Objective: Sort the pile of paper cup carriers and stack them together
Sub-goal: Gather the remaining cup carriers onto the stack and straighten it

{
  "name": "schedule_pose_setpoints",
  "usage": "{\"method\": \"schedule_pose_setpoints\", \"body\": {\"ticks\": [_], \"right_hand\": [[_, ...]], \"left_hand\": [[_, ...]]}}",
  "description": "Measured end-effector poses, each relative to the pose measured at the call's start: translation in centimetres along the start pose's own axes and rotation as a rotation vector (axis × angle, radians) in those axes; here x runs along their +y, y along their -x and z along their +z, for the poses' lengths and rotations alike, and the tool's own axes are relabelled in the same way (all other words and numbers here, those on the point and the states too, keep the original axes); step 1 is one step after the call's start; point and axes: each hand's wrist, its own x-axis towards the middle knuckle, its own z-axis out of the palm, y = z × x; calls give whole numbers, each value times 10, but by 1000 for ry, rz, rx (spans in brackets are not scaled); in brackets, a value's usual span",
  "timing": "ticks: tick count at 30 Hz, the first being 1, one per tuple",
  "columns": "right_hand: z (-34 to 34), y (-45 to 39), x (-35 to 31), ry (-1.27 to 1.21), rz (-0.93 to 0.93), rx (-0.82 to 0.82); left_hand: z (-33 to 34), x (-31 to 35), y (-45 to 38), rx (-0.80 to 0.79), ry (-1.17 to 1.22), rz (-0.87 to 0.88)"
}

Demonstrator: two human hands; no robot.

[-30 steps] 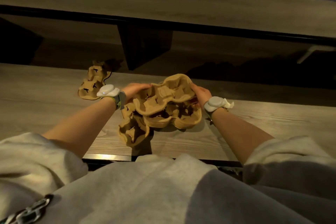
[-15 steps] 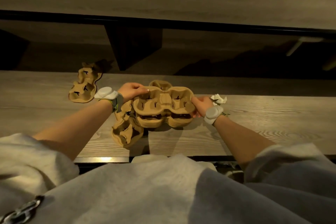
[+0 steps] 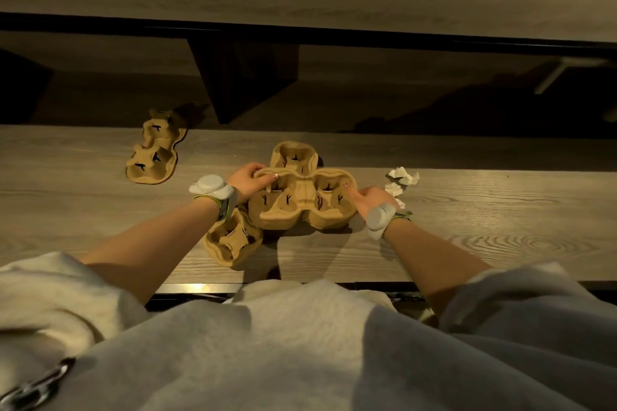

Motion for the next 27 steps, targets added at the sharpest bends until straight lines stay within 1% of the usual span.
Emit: {"method": "schedule_pose_setpoints", "body": {"ticks": [2,5,8,11,14,17,20,22,24,27], "right_hand": [[8,-3,-3,81,31,-35],[26,-12,-5,88,151,-84],[37,-16,-2,-41,188,-95],[31,-14,-1,-126,171,-116],[21,-17,-1,-186,138,-51],[10,-26,-17,-154,138,65],[1,-33,-37,-82,173,118],[0,-36,-49,-18,150,147],[5,-38,-59,-21,117,146],[23,-41,-71,32,89,114]], "left_hand": [[3,-4,-2,-20,-41,-35],[3,-10,-4,-20,-75,-39],[6,-10,-3,10,-76,2],[8,-10,-1,33,-97,40],[0,-18,-6,64,8,29],[-26,-31,-11,207,87,-36],[-63,-58,-20,345,84,-96],[-88,-79,-26,394,38,-158],[-105,-94,-31,462,-48,-245],[-121,-109,-42,537,-178,-431]]}}
